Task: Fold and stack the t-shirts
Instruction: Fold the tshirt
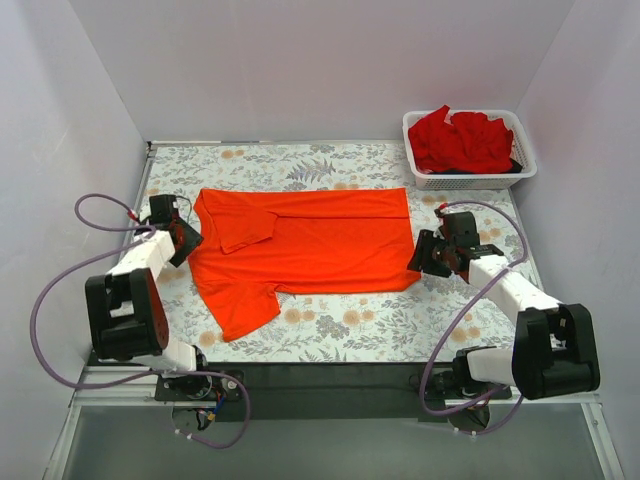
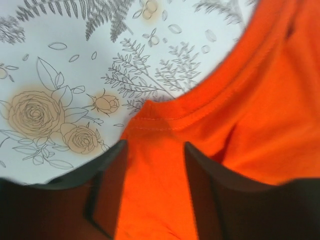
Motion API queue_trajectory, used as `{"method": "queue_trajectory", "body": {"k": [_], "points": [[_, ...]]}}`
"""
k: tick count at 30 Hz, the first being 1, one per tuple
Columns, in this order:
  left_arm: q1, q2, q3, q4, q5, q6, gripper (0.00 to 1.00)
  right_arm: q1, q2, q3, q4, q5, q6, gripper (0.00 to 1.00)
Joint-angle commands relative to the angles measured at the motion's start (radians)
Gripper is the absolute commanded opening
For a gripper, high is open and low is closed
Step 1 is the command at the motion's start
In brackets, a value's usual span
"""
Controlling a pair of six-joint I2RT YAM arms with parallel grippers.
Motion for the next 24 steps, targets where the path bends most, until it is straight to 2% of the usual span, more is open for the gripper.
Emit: {"method": "queue_trajectory", "body": {"k": [1,4,7,15,24], "points": [[-0.007,-0.178,-0.019,0.0,-0.009,0.01,0.52,-0.01,-0.057,-0.005,-0.026,-0.027,0.031,0.56],[-0.03,-0.3,-0.083,0.001,0.002,0.013,0.57,-0.026,-0.078,-0.061,-0.023,-0.05,0.077,0.67],[-0.077,-0.404,-0.149,0.009,-0.008,0.033,0.58,-0.057,-0.101,-0.115,0.015,-0.085,0.123,0.72],[-0.185,-0.514,-0.238,0.02,-0.046,0.07,0.58,-0.085,-0.1,-0.186,0.127,-0.168,0.239,0.71],[-0.186,-0.499,-0.224,0.041,-0.003,0.073,0.58,-0.083,-0.04,-0.209,0.227,-0.232,0.322,0.7]]}}
